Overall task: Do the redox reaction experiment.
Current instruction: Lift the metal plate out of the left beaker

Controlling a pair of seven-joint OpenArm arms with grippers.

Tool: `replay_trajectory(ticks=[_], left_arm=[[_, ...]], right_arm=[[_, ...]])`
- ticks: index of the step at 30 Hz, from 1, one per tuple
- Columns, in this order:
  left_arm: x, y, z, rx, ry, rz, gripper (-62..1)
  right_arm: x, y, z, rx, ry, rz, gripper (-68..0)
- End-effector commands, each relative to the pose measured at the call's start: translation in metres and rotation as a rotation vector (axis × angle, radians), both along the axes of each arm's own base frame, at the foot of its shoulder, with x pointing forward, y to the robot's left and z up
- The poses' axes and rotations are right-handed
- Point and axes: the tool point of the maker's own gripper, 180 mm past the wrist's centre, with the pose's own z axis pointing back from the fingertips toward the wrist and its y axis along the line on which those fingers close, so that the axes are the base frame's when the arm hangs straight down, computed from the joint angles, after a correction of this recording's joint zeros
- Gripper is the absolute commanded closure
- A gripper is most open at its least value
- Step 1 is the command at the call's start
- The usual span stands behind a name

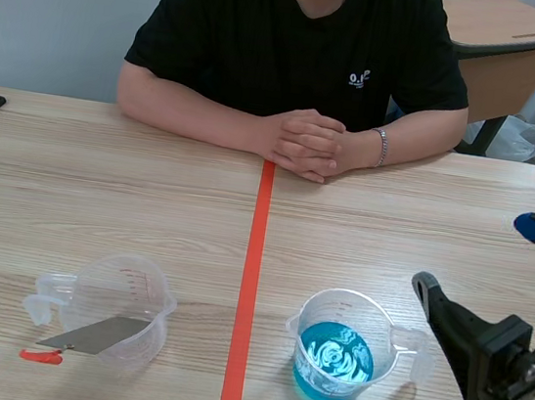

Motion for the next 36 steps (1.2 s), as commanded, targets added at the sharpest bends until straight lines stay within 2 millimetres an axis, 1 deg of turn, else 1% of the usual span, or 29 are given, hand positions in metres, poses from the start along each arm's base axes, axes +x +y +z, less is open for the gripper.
replay_trajectory(ticks=[1, 6, 9, 12, 15, 20, 23, 29, 34, 36], left_arm=[[-0.007, 0.007, -0.007, -0.002, 0.02, 0.022, -62.3], [-0.03, 0.031, -0.035, 0.017, 0.108, 0.105, -62.3], [-0.044, 0.043, -0.047, 0.012, 0.131, 0.163, -62.3], [-0.059, 0.051, -0.059, 0.003, 0.153, 0.213, -62.3], [-0.075, 0.055, -0.071, 0.001, 0.186, 0.248, -62.3], [-0.101, 0.048, -0.094, -0.011, 0.247, 0.253, -62.3], [-0.11, 0.038, -0.107, -0.039, 0.285, 0.25, -62.3], [-0.121, 0.022, -0.13, -0.081, 0.342, 0.241, -62.3], [-0.126, 0.013, -0.142, -0.081, 0.366, 0.243, -62.3], [-0.126, 0.011, -0.144, -0.073, 0.368, 0.239, -62.3]], right_arm=[[0.007, 0.008, 0.013, -0.01, -0.06, 0.035, -67.9], [0.011, 0.03, 0.013, -0.042, -0.089, 0.11, -67.9], [0.01, 0.047, 0.012, -0.045, -0.103, 0.158, -67.9], [0.007, 0.064, 0.01, -0.06, -0.114, 0.213, -67.9], [0.0, 0.082, 0.005, -0.063, -0.112, 0.271, -67.9], [-0.014, 0.114, 0.002, -0.041, -0.109, 0.38, -67.9], [-0.024, 0.131, -0.002, -0.053, -0.112, 0.447, -67.9], [-0.046, 0.164, -0.005, -0.041, -0.119, 0.557, -67.9], [-0.059, 0.186, -0.002, -0.03, -0.145, 0.615, -67.9], [-0.063, 0.194, -0.001, -0.03, -0.161, 0.638, -67.9]])
